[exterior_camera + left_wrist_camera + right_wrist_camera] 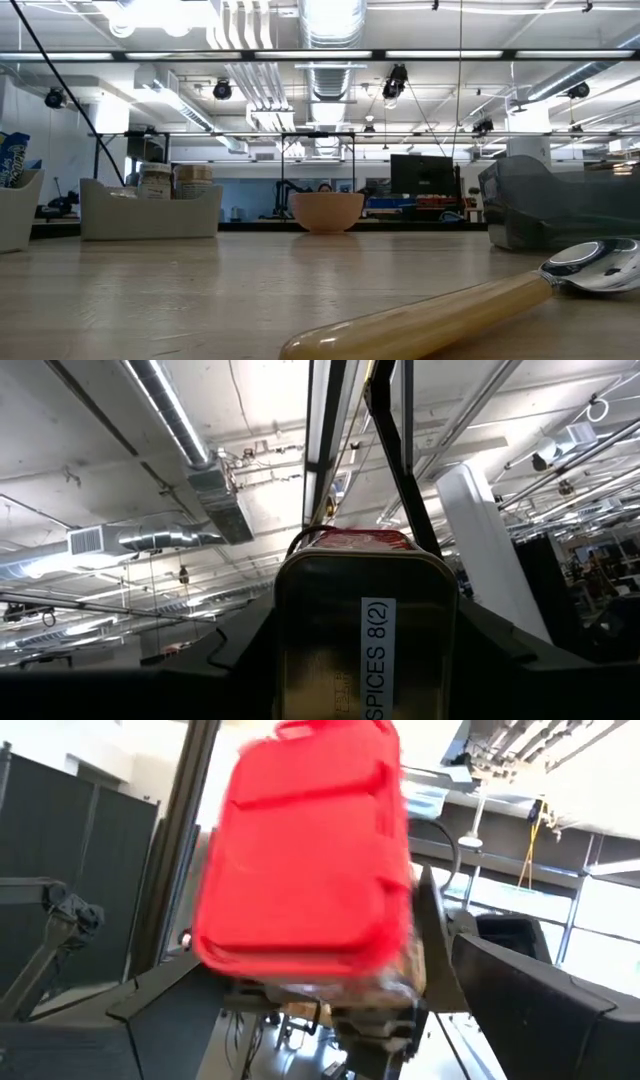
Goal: Pick & Place Food Item
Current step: Put the red seasoning can into the top gray bin
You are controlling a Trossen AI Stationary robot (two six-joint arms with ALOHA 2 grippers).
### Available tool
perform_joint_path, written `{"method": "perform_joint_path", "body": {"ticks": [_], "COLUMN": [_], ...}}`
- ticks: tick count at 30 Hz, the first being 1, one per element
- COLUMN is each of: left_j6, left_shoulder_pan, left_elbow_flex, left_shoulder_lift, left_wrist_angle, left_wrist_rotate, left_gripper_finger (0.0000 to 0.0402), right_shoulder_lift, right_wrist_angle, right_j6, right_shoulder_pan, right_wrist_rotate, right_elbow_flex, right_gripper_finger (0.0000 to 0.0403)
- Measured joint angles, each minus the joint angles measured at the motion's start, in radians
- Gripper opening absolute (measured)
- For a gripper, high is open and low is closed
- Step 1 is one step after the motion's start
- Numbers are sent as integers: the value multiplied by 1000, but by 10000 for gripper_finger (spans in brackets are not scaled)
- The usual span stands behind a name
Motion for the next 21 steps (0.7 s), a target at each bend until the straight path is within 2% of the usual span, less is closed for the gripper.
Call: {"method": "perform_joint_path", "body": {"ticks": [21], "left_j6": [-25], "left_shoulder_pan": [0], "left_elbow_flex": [0], "left_shoulder_lift": [26], "left_wrist_angle": [61], "left_wrist_rotate": [18], "left_gripper_finger": [206], "right_shoulder_lift": [21], "right_wrist_angle": [95], "right_j6": [-30], "right_shoulder_pan": [2], "right_wrist_rotate": [1], "right_elbow_flex": [8], "right_gripper_finger": [374]}}
